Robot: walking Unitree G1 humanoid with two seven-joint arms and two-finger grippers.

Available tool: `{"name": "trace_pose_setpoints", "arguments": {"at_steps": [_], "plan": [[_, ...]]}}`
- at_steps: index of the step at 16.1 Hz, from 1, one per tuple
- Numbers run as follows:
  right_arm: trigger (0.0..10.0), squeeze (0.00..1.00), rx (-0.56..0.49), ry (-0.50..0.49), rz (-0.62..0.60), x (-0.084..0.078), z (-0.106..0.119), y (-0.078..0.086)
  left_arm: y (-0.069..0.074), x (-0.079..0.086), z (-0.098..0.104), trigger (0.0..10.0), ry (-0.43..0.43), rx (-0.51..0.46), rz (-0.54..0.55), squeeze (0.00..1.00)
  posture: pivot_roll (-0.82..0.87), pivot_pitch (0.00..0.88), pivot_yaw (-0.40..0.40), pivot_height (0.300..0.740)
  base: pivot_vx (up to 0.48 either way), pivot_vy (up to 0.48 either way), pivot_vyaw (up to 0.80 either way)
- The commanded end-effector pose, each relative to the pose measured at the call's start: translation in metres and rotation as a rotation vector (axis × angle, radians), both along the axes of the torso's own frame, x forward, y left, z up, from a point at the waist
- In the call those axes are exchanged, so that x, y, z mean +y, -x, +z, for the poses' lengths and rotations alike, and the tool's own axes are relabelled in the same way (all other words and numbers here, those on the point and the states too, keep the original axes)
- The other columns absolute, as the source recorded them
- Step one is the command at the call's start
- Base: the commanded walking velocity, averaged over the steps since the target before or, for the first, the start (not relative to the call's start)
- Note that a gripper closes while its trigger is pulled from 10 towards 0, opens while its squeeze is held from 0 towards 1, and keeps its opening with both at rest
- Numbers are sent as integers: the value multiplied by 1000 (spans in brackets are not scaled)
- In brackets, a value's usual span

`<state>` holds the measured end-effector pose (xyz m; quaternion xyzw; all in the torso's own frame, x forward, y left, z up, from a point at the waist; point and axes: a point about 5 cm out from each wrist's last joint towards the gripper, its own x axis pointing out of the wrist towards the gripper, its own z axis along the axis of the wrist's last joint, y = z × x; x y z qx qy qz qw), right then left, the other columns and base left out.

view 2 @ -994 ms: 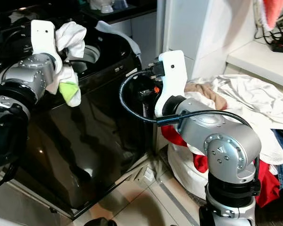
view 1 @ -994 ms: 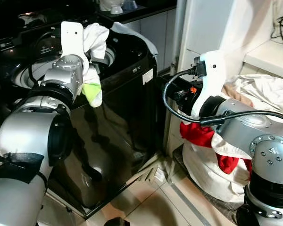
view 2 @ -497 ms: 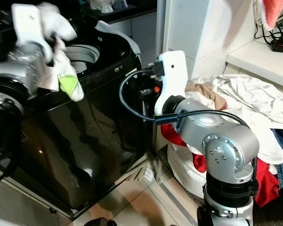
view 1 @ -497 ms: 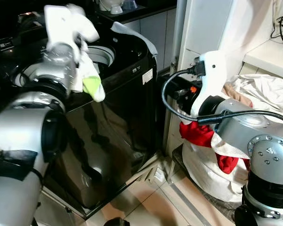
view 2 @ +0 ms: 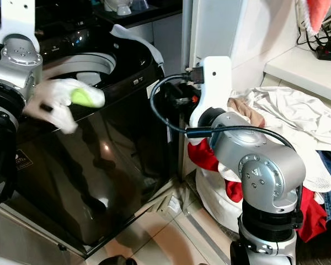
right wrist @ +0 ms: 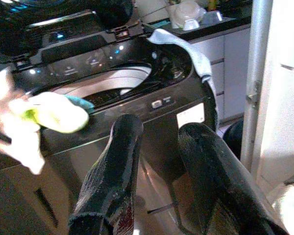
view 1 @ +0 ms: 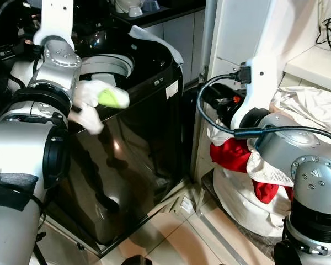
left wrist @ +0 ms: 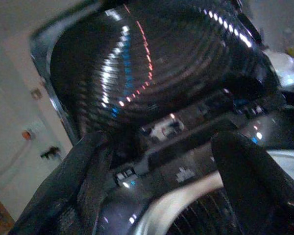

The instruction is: Clothes washing

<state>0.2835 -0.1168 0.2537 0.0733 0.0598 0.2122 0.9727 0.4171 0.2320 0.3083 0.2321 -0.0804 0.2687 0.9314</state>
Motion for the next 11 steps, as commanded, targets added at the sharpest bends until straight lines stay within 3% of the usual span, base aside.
{"name": "trace_pose_setpoints", "arguments": {"at_steps": [1,2,3,6,9,11], "plan": [[10000,0,-9,8,-6,0,2,-2,0,-2,21,10000,6,-64,-32,0,-147,0,112,740,0,0,0],[10000,0,-10,10,-3,1,2,-2,-1,-6,21,10000,37,-59,-74,0,-147,0,112,740,0,0,0],[10000,0,-13,22,5,1,2,-2,-6,-21,12,10000,138,-5,-234,0,-140,0,111,740,0,0,0],[10000,0,-25,72,13,-2,-2,0,-13,-66,-20,10000,323,116,-603,0,-121,0,105,740,0,0,0],[10000,0,-34,118,-11,-6,-9,4,-8,-79,-62,10000,367,165,-688,0,-98,0,94,740,0,0,0],[10000,0,-34,125,9,-5,-11,8,-1,-69,-72,10000,363,125,-689,0,-88,0,93,740,0,0,0]]}}
